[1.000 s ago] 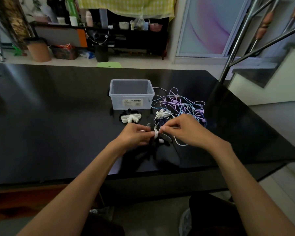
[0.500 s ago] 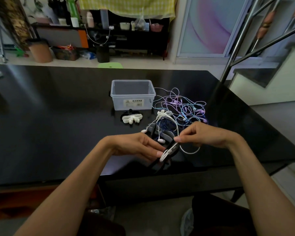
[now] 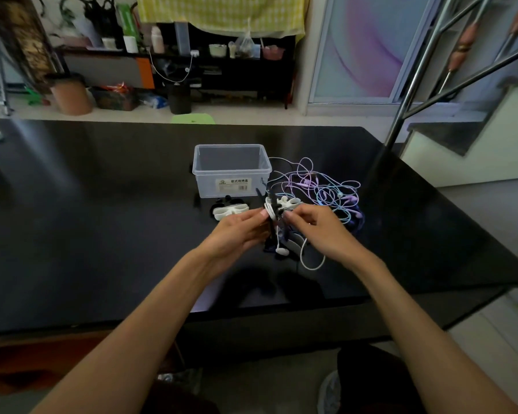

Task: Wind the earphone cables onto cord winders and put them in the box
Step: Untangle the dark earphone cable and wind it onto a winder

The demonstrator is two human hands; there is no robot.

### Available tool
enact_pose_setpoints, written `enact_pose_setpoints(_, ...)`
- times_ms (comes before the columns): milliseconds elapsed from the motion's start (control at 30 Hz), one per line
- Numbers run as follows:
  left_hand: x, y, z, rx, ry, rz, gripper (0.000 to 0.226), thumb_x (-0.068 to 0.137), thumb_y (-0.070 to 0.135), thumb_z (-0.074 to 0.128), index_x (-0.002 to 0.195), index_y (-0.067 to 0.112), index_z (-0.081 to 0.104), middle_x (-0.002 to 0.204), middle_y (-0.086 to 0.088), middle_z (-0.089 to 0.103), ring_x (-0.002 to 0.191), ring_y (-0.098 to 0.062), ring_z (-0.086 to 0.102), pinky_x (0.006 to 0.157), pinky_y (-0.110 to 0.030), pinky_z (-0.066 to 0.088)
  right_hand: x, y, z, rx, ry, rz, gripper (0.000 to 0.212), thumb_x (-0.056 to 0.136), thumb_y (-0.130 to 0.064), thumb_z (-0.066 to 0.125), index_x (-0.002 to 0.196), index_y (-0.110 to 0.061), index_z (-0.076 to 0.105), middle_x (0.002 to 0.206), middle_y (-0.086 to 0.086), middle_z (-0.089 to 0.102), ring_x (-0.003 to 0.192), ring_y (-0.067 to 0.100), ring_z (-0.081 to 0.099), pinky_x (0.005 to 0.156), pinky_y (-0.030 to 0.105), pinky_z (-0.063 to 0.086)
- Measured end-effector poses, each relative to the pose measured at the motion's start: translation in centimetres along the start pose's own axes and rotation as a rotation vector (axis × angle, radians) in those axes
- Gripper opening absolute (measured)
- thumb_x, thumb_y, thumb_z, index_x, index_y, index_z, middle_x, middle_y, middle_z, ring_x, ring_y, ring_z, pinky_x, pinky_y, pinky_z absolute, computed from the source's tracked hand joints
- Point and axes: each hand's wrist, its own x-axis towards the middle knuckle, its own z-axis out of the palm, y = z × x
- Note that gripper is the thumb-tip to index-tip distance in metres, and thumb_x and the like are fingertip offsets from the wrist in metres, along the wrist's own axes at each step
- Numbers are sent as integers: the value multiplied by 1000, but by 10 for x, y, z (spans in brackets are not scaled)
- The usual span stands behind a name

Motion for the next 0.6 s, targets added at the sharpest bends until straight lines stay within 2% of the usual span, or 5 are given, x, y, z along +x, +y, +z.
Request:
enact_pose_setpoints(67, 2, -3, 4, -86, 52, -13, 24, 98, 18, 44, 110, 13, 64, 100, 1, 71, 94, -9, 64, 97, -24, 44, 2, 3, 6, -69, 23, -35, 17, 94, -18, 56, 80, -15, 65, 71, -3, 64, 61, -2, 56, 66, 17, 45)
enact_pose_setpoints(200, 5, -7, 7, -286, 140, -86, 21, 99, 23, 44, 94, 19, 64, 83, 9, 73, 90, -6, 61, 100, -30, 39, -1, 5, 14, -164, 26, -62, 18, 92, -24, 58, 78, -16, 65, 74, 13, 67, 72, 27, 62, 70, 40, 47)
enact_pose_setpoints(367, 8, -12, 3, -220, 293, -11, 16, 96, 20, 52, 102, 10, 63, 95, -3, 69, 93, -14, 63, 95, -32, 46, -6, -7, 9, -182, -121, 26, 29, 92, -27, 59, 73, -8, 68, 51, -3, 41, 47, 4, 33, 49, 23, 28)
enact_pose_setpoints(500, 7, -10, -1, 62, 406, 94, 9, 91, 11, 60, 85, 9, 66, 85, -11, 66, 78, -18, 63, 64, -16, 53, -14, -24, -5, -29, -217, 150, 22, 95, -22, 54, 98, -13, 74, 50, -9, 48, 38, -1, 39, 39, 9, 28)
enact_pose_setpoints(600, 4, -7, -2, 244, 258, 14, 23, 90, 10, 61, 111, 2, 62, 95, -13, 67, 72, -11, 65, 62, -14, 52, -15, -31, -18, -89, -149, 59, 21, 95, -19, 54, 97, -14, 74, 55, -15, 63, 52, -3, 55, 50, 10, 40)
